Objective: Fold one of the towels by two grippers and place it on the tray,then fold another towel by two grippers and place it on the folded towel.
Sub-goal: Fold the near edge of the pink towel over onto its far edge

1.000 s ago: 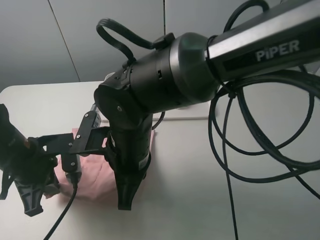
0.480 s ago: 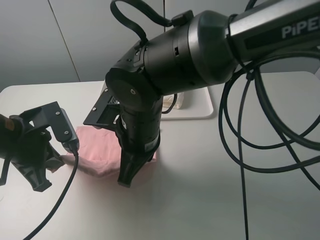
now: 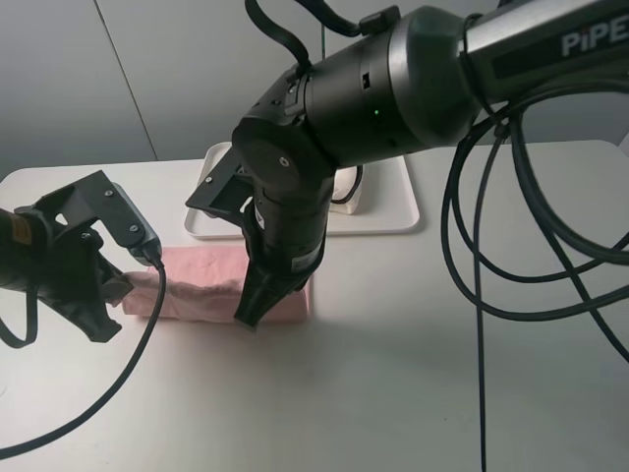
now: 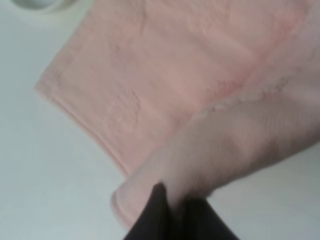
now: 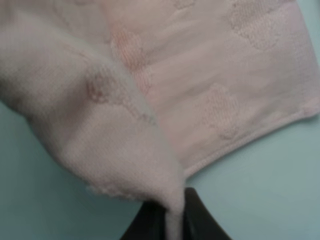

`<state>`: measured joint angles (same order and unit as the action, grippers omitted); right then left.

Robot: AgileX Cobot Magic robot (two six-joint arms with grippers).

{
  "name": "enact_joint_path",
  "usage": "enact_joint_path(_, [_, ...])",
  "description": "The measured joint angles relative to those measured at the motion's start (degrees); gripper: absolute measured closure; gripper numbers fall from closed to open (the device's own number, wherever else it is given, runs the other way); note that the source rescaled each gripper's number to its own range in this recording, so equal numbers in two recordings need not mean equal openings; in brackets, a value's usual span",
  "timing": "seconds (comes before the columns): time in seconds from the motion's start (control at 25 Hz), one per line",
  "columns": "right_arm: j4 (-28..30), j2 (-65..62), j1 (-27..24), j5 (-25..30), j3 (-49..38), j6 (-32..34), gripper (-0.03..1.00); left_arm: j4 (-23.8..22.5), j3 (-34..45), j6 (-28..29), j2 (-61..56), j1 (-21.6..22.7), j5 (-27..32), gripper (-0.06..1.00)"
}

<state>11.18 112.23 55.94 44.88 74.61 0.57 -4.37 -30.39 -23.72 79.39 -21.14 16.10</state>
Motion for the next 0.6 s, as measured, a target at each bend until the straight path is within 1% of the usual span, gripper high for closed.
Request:
enact_joint_path(0.12, [0.0,0.0,-0.59,-1.32,-0.03,1.28,0.96,0.0,0.0,1.35,1.56,0.72,-2.68,0.94])
enact_joint_path(0.28, [1.57,0.0,-1.07,-3.82,-0.03,3.95,0.96,0.0,0.0,3.65,3.71,4.15,-5.0,0.94])
enact_joint_path(0.4, [2.37,0.9,-1.53,-5.82,-0.03,6.65,0.96,0.11,0.0,4.1,4.1,6.66,-6.22,0.94])
enact_joint_path(0.6, [7.08,1.89,-2.14,-8.09,-0.03,12.59,0.96,0.11,0.0,4.72,4.23,8.34,-11.33,0.94])
